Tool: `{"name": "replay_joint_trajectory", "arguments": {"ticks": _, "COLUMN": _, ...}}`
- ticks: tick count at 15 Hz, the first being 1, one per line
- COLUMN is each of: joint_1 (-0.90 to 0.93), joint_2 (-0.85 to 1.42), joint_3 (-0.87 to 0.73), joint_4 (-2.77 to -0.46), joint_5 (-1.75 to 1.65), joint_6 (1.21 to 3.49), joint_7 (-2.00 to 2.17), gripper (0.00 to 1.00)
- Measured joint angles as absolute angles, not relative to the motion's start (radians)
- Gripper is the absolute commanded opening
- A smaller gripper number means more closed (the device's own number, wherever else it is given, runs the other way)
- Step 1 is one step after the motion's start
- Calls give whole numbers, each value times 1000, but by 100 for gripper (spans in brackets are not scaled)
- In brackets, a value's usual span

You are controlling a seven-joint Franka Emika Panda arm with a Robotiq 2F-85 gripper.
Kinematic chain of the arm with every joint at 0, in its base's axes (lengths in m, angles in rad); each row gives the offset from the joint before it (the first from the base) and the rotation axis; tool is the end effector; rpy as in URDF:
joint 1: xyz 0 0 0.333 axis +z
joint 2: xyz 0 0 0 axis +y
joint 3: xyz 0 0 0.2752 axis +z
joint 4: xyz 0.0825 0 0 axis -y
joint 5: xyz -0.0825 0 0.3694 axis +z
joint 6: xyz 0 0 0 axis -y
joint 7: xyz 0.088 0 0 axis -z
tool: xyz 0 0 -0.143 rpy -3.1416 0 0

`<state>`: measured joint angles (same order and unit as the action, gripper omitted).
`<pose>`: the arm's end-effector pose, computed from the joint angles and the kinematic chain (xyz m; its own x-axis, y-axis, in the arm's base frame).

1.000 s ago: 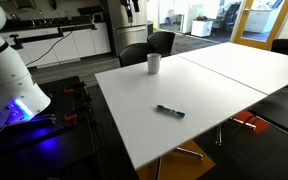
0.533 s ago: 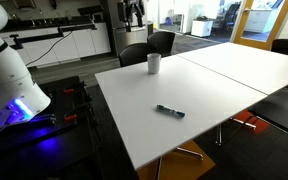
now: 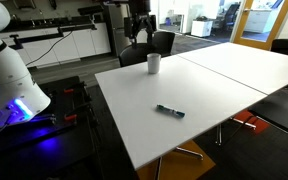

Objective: Put the green marker in the white mug

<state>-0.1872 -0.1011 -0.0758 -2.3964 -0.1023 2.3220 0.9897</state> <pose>0.4601 -0.1280 0.2915 0.3773 -0.9234 0.0709 -0.9260 -0.3770 0.0175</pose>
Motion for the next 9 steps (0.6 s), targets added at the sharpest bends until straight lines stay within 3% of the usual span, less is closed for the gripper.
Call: {"name": "replay_joint_trajectory", "arguments": {"ticks": 9, "joint_1": -204, "joint_2": 101, "joint_3": -176, "joint_4": -2380, "joint_5": -167, "joint_6": 2631, "joint_7": 966, "gripper": 100}}
